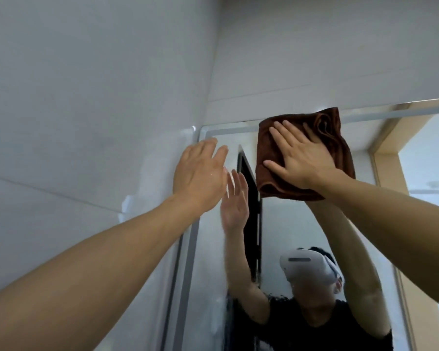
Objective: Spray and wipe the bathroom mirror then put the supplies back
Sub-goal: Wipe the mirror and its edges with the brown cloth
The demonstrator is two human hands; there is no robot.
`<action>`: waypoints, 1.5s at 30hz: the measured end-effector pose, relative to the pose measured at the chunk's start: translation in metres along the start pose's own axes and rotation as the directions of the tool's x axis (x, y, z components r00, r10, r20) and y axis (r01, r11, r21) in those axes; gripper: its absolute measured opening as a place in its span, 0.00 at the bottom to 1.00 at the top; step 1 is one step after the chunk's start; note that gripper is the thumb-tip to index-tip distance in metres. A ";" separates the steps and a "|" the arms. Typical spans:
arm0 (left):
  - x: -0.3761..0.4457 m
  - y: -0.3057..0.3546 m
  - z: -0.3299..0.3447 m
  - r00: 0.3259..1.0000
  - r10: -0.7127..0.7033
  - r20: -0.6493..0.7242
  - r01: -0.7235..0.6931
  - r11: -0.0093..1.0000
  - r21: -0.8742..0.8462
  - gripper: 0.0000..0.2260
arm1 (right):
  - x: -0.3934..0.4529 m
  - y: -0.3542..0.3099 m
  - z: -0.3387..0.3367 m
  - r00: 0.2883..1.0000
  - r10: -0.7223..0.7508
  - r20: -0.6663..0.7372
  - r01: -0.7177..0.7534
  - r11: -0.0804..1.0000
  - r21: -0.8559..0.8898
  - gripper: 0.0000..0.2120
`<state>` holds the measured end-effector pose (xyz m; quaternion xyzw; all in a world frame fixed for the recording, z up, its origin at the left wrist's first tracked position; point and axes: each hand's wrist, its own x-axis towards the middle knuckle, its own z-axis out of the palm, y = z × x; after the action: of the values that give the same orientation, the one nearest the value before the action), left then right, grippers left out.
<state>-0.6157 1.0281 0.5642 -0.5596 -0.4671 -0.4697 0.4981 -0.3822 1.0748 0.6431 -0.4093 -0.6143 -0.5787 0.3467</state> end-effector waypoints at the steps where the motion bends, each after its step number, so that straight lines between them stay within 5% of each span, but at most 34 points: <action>1: -0.002 -0.002 0.001 1.000 -0.016 -0.008 0.016 1.000 -0.006 0.20 | 0.010 -0.005 0.002 1.000 0.009 -0.002 -0.009 1.000 -0.001 0.44; 14: -0.037 -0.018 0.015 0.986 -0.024 -0.164 0.005 0.993 -0.118 0.19 | 0.054 -0.085 0.018 1.000 -0.026 -0.007 0.026 0.999 0.047 0.38; 23: -0.045 -0.010 -0.004 0.988 -0.057 -0.146 0.041 0.993 -0.111 0.19 | -0.011 -0.149 0.032 0.984 -0.171 0.047 0.159 0.969 0.190 0.38; 28: -0.044 -0.009 -0.010 0.989 -0.074 -0.128 0.063 0.994 -0.085 0.20 | -0.056 -0.121 0.024 0.987 -0.150 0.052 0.140 0.976 0.168 0.39; 39: 0.015 -0.054 -0.024 0.996 0.090 -0.013 -0.083 0.961 0.265 0.19 | 0.026 -0.079 0.016 0.999 -0.034 0.020 0.034 0.999 0.028 0.43; 41: 0.024 -0.059 -0.024 0.997 0.058 -0.045 -0.047 0.974 0.222 0.20 | 0.045 -0.083 0.019 1.000 -0.027 0.015 0.027 0.999 0.022 0.41; 45: 0.019 -0.044 -0.018 0.970 -0.068 -0.233 0.032 0.988 -0.153 0.19 | 0.084 -0.096 0.024 0.999 -0.032 0.012 0.032 0.999 0.013 0.41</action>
<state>-0.6581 1.0142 0.5889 -0.5230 -0.3818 -0.5791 0.4954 -0.5037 1.1075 0.6756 -0.4007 -0.6265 -0.5777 0.3365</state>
